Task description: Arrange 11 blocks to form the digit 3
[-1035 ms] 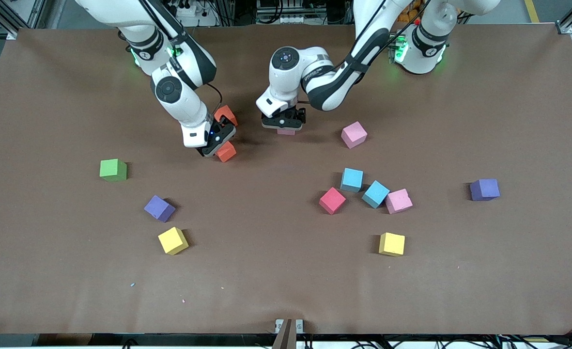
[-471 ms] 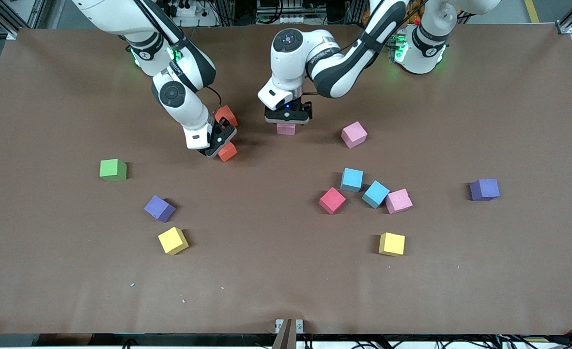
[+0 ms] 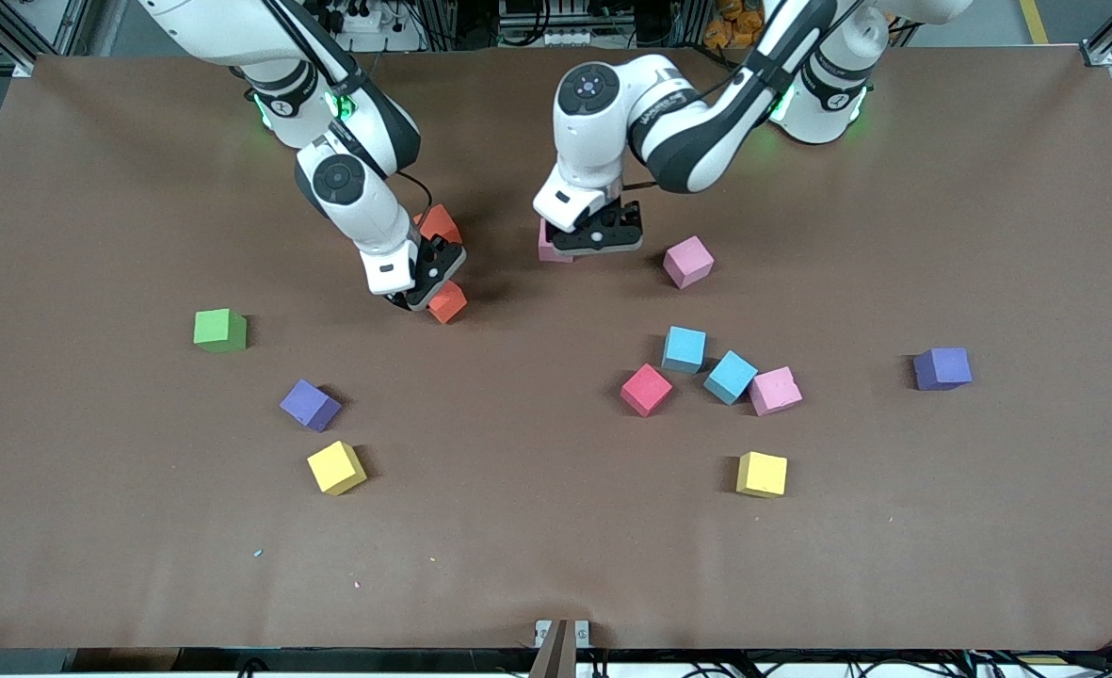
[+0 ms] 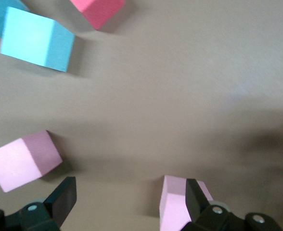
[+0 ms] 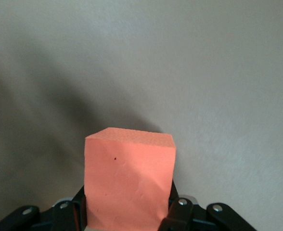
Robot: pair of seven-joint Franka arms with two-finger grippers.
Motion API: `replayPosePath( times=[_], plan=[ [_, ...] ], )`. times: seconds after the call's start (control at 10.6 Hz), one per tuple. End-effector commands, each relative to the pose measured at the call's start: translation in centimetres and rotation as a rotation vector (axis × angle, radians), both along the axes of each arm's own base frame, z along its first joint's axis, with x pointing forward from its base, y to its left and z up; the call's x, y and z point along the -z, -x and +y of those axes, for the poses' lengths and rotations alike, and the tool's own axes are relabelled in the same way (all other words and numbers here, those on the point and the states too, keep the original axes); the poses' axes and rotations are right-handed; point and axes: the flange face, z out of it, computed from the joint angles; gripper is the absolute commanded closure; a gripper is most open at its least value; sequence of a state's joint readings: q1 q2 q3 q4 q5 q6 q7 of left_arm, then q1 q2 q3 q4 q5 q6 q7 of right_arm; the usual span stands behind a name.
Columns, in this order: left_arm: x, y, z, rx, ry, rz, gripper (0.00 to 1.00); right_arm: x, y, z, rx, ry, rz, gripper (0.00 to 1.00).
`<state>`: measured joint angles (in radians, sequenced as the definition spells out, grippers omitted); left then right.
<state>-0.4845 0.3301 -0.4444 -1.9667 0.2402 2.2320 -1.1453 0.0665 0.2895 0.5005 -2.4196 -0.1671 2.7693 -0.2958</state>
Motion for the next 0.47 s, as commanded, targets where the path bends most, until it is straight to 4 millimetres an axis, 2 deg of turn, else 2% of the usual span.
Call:
replayPosePath(
  times=[0.0,0.09,0.28,0.38],
  plan=[
    [-0.3,-0.1,1.6,-0.079,-0.005,0.054,0.00,-1.1,0.3,1.8,-0.217,0.062,-0.091,1.00],
    [-0.4,-0.4,2.2,-0.112,-0.006,0.072,0.00,-1.1,1.4,3.1,-0.299,0.088,-0.094,1.00],
    [-0.5,-1.6,5.1,-0.179,-0.013,0.094,0.00,-2.3,3.9,7.1,-0.430,0.132,-0.065,1.00],
    [-0.6,-1.6,5.8,-0.195,-0.014,0.101,0.00,-2.8,5.2,8.9,-0.521,0.164,-0.041,1.00]
  ],
)
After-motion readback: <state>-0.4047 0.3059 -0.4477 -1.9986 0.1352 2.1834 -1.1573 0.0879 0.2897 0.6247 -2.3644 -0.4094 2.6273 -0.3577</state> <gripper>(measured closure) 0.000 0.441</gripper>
